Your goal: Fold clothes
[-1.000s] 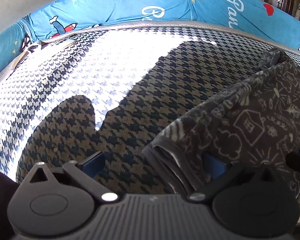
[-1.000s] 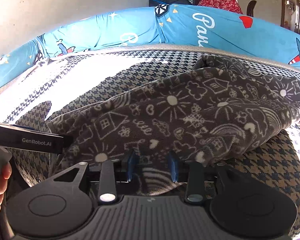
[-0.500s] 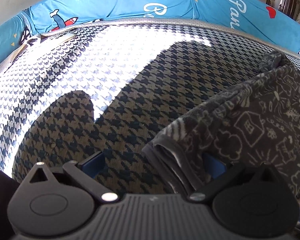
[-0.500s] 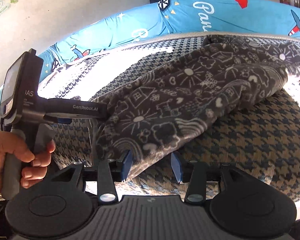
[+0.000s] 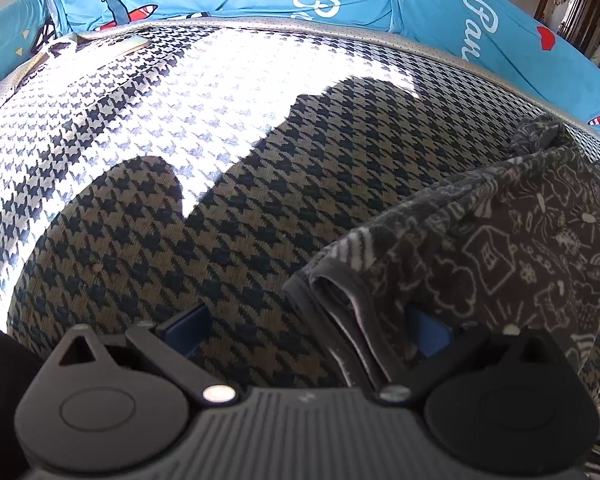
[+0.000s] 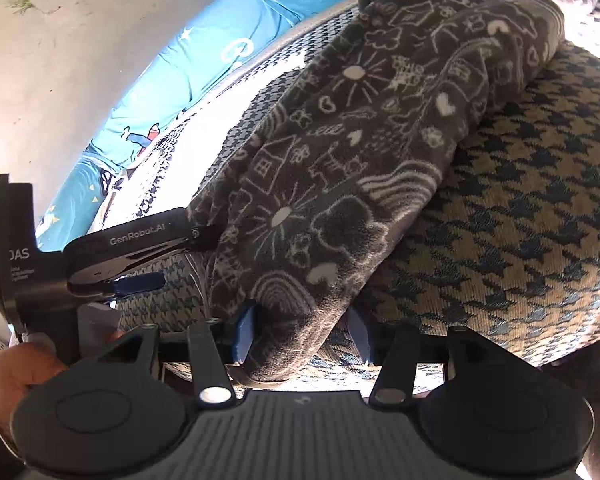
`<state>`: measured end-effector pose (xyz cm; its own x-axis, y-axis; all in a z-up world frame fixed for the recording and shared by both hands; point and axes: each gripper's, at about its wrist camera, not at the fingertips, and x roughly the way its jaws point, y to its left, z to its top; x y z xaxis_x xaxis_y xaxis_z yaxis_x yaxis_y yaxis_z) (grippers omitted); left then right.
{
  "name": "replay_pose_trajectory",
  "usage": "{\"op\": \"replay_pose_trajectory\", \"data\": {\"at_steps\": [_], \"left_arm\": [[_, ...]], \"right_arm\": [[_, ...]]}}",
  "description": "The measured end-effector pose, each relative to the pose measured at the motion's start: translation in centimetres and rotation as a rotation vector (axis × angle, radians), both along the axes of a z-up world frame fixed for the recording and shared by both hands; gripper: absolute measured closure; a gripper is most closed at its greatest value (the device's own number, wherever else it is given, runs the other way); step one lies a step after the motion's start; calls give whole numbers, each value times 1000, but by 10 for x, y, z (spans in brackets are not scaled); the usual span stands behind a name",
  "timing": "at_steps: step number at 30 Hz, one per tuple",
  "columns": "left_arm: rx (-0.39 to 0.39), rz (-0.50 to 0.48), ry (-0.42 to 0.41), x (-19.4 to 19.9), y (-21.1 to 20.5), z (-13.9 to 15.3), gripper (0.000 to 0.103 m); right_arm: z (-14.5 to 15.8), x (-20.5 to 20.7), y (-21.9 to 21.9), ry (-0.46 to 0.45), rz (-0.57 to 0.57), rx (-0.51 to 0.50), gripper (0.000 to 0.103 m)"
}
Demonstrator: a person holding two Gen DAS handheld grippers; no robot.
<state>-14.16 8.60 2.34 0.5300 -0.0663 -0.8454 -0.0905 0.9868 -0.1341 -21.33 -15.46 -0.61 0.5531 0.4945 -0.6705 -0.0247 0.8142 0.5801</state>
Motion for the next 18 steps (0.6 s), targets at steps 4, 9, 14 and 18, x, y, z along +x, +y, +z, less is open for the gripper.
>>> {"op": "replay_pose_trajectory", "data": {"at_steps": [4,9,14,18], "left_arm": [[-51,-1,8,-3,5,2,0],[-103,-19,7,-6,8,5,0],[-198,-31,25,-10,11,6,0],[-266,-28,43,-13,13,5,0]], "right_arm": [[0,1,2,-6,-26,23,54],[6,3,6,-44,-27,16,78],[16,1,-3,-90,-46,93,84],[23,1,-10,-127,-59,158,85]]}}
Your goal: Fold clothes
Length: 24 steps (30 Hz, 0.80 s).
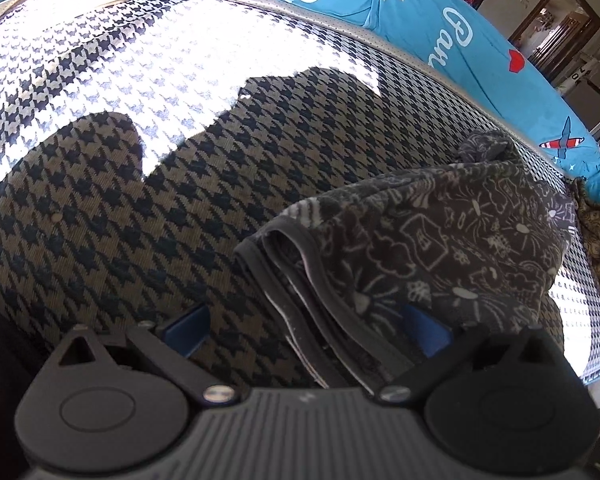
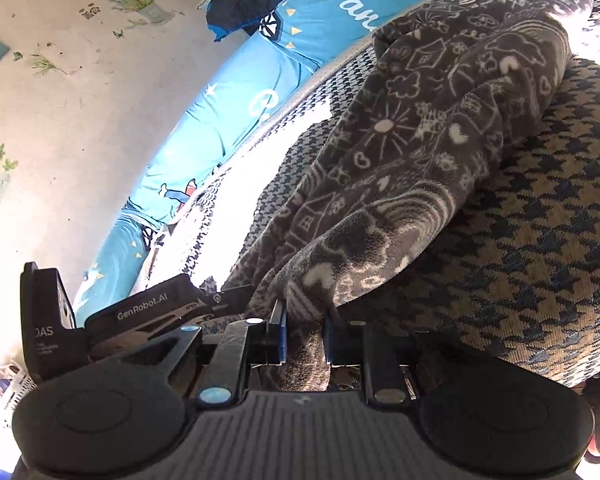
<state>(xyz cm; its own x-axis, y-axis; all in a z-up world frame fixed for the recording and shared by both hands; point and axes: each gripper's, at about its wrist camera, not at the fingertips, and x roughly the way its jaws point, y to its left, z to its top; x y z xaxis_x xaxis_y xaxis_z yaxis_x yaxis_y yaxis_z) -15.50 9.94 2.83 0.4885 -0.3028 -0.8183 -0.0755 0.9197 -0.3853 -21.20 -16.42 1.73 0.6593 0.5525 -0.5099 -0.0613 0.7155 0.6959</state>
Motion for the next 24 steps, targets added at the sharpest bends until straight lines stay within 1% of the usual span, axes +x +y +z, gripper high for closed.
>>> {"op": "replay_pose_trajectory", "data": {"at_steps": [10,14,17,24], "left_arm": [[-157,33,43,-4,6,-3,0],[-183,29,46,-6,2,-2,0],[-217,31,54,-7,2,-2,0],[-349,45,81,-10,2,-8,0]], "right_arm": [[5,5,-6,-8,-19,86,85],[5,5,-11,-8,-28,115,85],[6,4,-14,-7,-32,128,85],[5,6,-18,-5,-41,160,85]]}}
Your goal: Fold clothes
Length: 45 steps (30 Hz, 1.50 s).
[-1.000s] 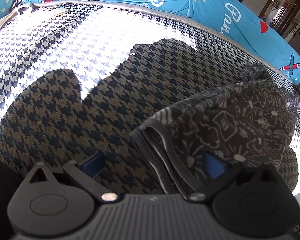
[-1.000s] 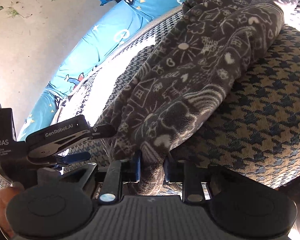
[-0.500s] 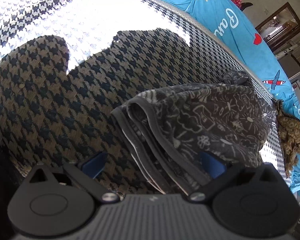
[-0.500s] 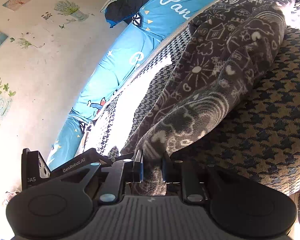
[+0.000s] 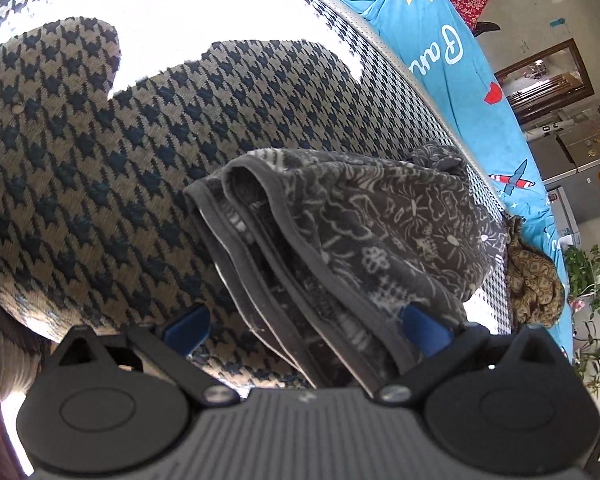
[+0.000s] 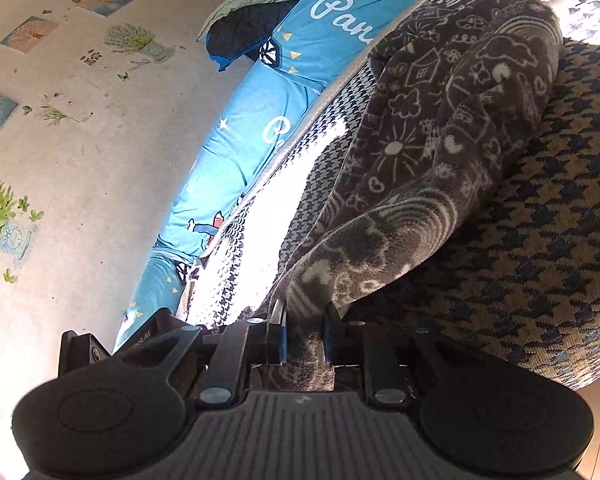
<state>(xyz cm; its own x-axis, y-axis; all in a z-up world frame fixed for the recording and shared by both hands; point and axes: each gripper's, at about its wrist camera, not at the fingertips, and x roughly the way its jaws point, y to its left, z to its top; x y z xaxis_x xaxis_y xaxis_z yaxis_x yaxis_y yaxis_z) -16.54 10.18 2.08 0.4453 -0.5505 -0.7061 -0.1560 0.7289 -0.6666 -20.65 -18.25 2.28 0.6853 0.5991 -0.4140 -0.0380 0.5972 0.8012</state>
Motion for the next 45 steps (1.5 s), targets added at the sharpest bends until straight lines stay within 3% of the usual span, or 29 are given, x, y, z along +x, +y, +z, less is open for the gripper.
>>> {"op": "replay_pose_trajectory", "data": {"at_steps": [8,20,22,24,28,32,34,36,38,42,45], "left_arm": [[-123,22,-4,9,-14,-12,0],[-91,49,-49,15,-18,-17,0],[-57,55,-83,18,-20,-12,6],[-36,43,-100,22,-22,-8,25],[-11,43,-123,23,-22,-5,42],[8,35,-133,23,-20,-5,47],[3,36,-127,23,-19,-8,47],[8,41,-116,25,-18,-12,41],[23,51,-105,26,-16,-17,35],[50,51,-115,27,-18,-18,37],[103,53,-120,28,-21,-16,57]], "right_arm": [[-2,0,-4,15,-4,29,85],[-3,0,-9,25,-13,64,85],[-4,0,-9,30,-11,61,85],[-4,1,-9,33,-8,57,85],[-8,2,-6,52,-2,18,82],[-20,4,-7,123,-9,56,75],[-22,5,-4,131,-14,50,65],[-25,7,-1,143,-10,54,48],[-29,10,3,163,-12,44,43],[-37,13,8,192,-43,4,43],[-37,15,11,177,-38,-43,51]]}}
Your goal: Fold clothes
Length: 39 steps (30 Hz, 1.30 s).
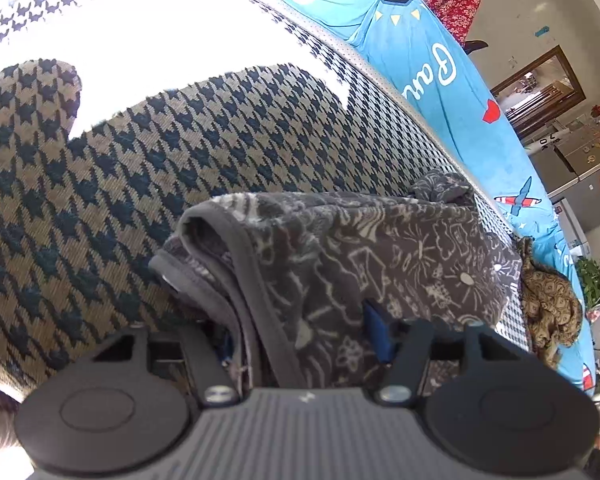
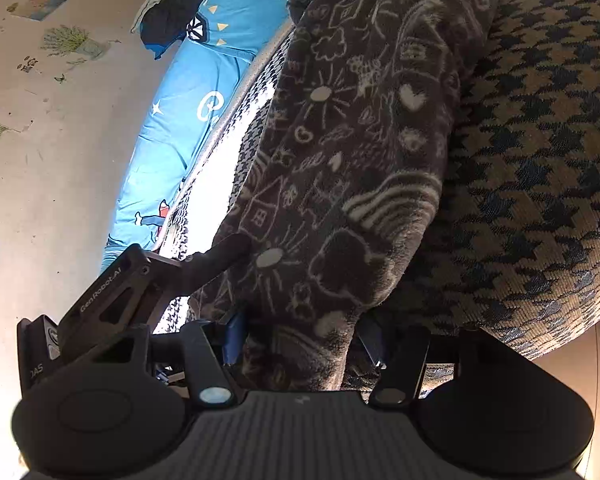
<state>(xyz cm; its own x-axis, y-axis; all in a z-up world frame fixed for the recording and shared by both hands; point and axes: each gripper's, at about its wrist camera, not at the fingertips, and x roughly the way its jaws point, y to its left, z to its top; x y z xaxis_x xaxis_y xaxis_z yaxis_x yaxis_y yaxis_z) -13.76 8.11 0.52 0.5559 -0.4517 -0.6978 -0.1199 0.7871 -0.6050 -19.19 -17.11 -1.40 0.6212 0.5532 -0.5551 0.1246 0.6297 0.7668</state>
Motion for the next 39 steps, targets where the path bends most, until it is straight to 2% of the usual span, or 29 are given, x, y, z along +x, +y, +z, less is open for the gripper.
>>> {"op": "replay_pose_trajectory", "data": {"at_steps": [1,3,8,14,23,29,33,35,36,37,39], "left_arm": [[8,2,1,0,0,0,63],[5,12,2,0,2,1,68],[101,8,-39,-1,-2,15,72],[208,0,-98,6,3,38,72],[261,41,-107,35,43,61,71],[340,52,-89,65,70,66,70],[371,49,-21,80,77,48,59],[429,65,3,80,74,41,40],[473,95,5,78,74,39,27],[510,124,6,76,75,37,21],[526,175,4,72,83,38,20]], "right_arm": [[0,0,1,-4,3,-16,55],[0,1,4,-14,10,-46,68],[7,0,14,-52,34,-102,75],[16,3,26,-104,56,-102,76],[29,28,66,-165,141,-100,77],[35,50,99,-203,233,-74,77],[33,67,121,-191,295,-88,74],[28,72,127,-158,305,-113,73],[26,72,127,-143,314,-124,71],[25,70,127,-126,333,-136,69],[24,63,126,-107,380,-160,64]]}}
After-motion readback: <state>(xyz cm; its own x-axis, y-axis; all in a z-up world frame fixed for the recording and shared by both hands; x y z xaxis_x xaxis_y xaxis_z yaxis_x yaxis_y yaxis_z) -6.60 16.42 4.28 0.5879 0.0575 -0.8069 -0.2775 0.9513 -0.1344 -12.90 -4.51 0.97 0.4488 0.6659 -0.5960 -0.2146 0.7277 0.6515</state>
